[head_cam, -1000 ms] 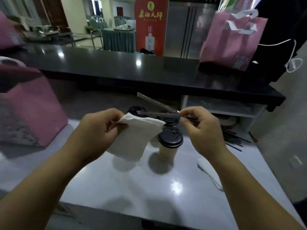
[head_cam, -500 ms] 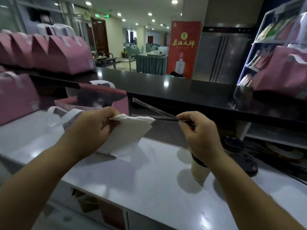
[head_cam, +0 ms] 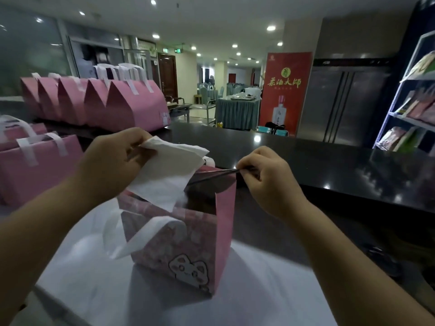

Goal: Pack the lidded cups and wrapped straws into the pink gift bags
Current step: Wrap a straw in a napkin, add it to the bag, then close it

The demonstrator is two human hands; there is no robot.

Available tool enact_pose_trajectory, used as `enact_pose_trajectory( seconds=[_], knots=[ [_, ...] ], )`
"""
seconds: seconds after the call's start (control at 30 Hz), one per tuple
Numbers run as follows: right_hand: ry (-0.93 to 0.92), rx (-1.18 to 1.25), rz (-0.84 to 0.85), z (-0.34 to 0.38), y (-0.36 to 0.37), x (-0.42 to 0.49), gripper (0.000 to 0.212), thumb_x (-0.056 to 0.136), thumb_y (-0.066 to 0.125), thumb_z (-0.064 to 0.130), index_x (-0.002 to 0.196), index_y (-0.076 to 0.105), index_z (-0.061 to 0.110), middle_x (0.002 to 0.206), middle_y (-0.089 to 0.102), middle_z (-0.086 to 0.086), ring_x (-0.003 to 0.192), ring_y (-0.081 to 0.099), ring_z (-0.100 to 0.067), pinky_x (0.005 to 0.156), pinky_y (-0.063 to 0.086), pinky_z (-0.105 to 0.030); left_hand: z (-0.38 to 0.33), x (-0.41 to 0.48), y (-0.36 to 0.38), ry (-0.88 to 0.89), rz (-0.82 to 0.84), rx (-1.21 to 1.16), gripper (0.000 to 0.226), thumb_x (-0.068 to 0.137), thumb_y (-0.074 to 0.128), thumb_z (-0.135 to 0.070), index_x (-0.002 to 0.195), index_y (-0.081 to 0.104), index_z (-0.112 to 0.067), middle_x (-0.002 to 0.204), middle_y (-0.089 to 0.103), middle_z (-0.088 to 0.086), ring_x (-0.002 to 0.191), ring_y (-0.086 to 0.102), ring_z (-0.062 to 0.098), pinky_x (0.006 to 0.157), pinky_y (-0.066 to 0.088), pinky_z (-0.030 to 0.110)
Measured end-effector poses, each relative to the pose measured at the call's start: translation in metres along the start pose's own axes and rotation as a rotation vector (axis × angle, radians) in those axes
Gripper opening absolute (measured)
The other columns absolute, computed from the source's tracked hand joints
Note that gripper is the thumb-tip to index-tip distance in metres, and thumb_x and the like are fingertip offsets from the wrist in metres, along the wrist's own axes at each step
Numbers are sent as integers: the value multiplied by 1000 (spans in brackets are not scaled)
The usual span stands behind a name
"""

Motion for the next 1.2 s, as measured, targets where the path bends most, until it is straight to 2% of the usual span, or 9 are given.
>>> enact_pose_trajectory(
  seconds=[0.13, 0.27, 0.43, 0.53, 0.63, 0.83, 0.93, 1.07, 1.2],
  knots=[
    [-151, -145, 206, 2, 38, 33, 15, 87, 59, 5, 97, 70, 6, 96, 59, -9, 82, 58, -27, 67, 51, -42, 42, 17, 22, -10, 22, -54, 11, 82, 62, -4, 92, 66, -11, 72, 60, 1, 64, 53, 2, 58, 35, 2],
    [-249, -298, 368, 3, 80, 52, 21, 83, 57, 2, 100, 65, 11, 95, 60, -9, 79, 59, -31, 56, 46, -35, 73, 27, 46, -15, 95, -109, 13, 84, 61, -5, 90, 64, -16, 73, 61, -1, 64, 56, 6, 55, 39, 10],
    [-82, -507, 626, -13, 119, 69, 50, 79, 69, 21, 125, 51, 26, 117, 56, -1, 99, 58, -30, 72, 52, -40, 104, 32, 73, -57, 167, -268, 28, 83, 60, -12, 79, 54, -38, 69, 61, -11, 66, 56, 2, 56, 39, 10],
    [56, -403, 594, -21, 120, 72, 47, 76, 71, 44, 117, 56, 29, 112, 58, 7, 101, 57, -18, 78, 52, -39, 122, 31, 88, -71, 220, -361, 24, 84, 60, -15, 80, 56, -39, 74, 63, -13, 68, 56, -1, 57, 40, 10],
    [278, -54, 549, -22, 119, 65, 41, 70, 69, 56, 105, 58, 37, 102, 61, 16, 91, 59, -3, 77, 54, -30, 136, 31, 100, -66, 231, -475, 16, 86, 60, -18, 86, 56, -33, 84, 62, -14, 70, 57, 5, 59, 42, 17],
    [448, 396, 277, -18, 131, 59, 15, 81, 72, 19, 89, 69, 32, 91, 72, 7, 85, 68, -9, 80, 56, -41, 137, 34, 115, -44, 293, -722, 4, 82, 57, -34, 86, 57, -32, 82, 62, -7, 70, 57, 9, 62, 46, 22],
    [454, 345, 216, -19, 132, 57, 8, 84, 69, 18, 91, 68, 23, 89, 71, 3, 83, 68, -15, 77, 56, -44, 144, 31, 116, -19, 382, -685, 15, 83, 58, -49, 92, 57, -38, 87, 65, -16, 77, 62, 4, 62, 49, 17],
    [401, 143, 234, -19, 130, 57, 8, 86, 66, 26, 80, 63, 23, 67, 63, 2, 58, 58, -13, 59, 51, -33, 157, 27, 117, 80, 510, -486, 33, 72, 51, -60, 95, 61, -40, 90, 63, -26, 89, 58, -6, 69, 48, 14],
    [232, -298, 338, -9, 138, 65, 7, 88, 61, 22, 89, 65, 16, 79, 61, 7, 75, 60, -19, 63, 48, -33, 163, 23, 119, 137, 537, -372, 49, 67, 44, -67, 101, 62, -37, 93, 52, -31, 92, 50, -12, 74, 40, 10]
  ],
)
Point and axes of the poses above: each hand's wrist, its own x-axis towards the middle knuckle, its own y-axis out of the palm, z = x × y, the point moved 4 cm from there along x, towards the middle knuckle
